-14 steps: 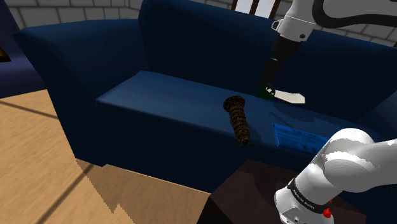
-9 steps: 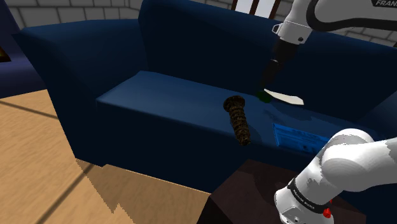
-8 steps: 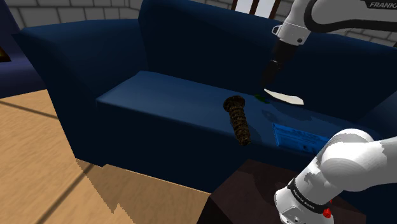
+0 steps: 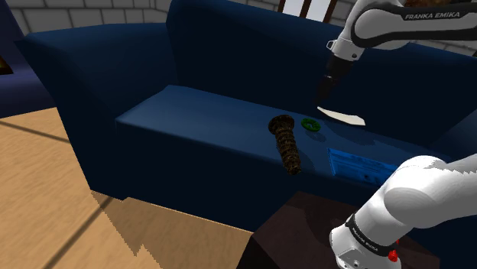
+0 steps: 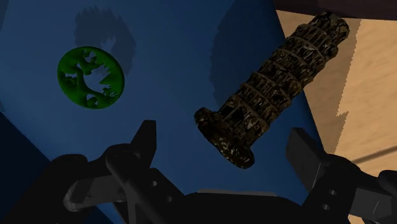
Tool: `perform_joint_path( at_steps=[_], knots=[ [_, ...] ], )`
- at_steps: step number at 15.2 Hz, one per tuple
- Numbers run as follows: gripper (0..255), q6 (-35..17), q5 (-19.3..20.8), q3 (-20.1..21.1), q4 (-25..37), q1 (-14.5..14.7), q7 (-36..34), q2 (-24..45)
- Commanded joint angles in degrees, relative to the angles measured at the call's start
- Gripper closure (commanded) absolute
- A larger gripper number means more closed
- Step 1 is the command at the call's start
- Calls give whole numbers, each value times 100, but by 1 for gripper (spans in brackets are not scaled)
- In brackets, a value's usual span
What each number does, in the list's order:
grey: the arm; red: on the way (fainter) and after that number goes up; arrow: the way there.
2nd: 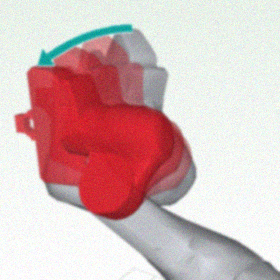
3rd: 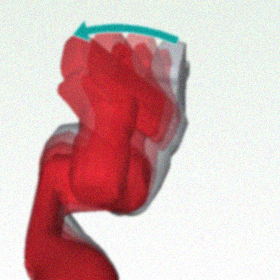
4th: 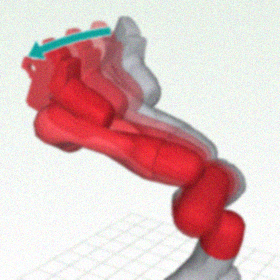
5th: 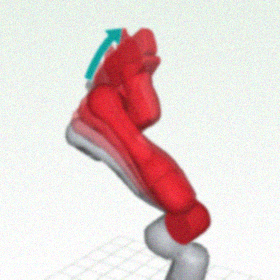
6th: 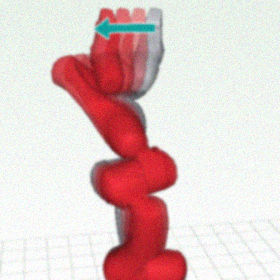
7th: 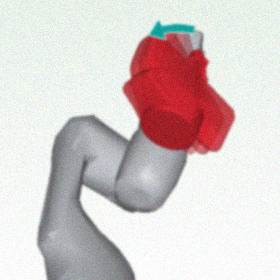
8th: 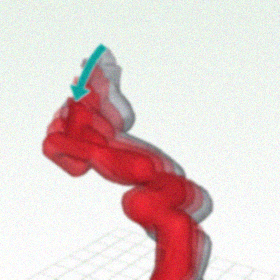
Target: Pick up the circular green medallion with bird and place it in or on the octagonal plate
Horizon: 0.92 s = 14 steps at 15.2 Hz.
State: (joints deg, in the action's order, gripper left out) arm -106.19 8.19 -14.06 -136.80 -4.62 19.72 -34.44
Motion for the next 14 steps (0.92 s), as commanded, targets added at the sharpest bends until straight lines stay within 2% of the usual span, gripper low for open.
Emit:
perform_joint_path(
  at_steps=[1,8,14],
  knots=[
    [0,-188,86,-266,71,-82,269,247],
    [0,-729,50,-1080,674,-199,1128,1376],
    [0,-1067,-387,-1736,1435,-261,2005,2552]
  ],
)
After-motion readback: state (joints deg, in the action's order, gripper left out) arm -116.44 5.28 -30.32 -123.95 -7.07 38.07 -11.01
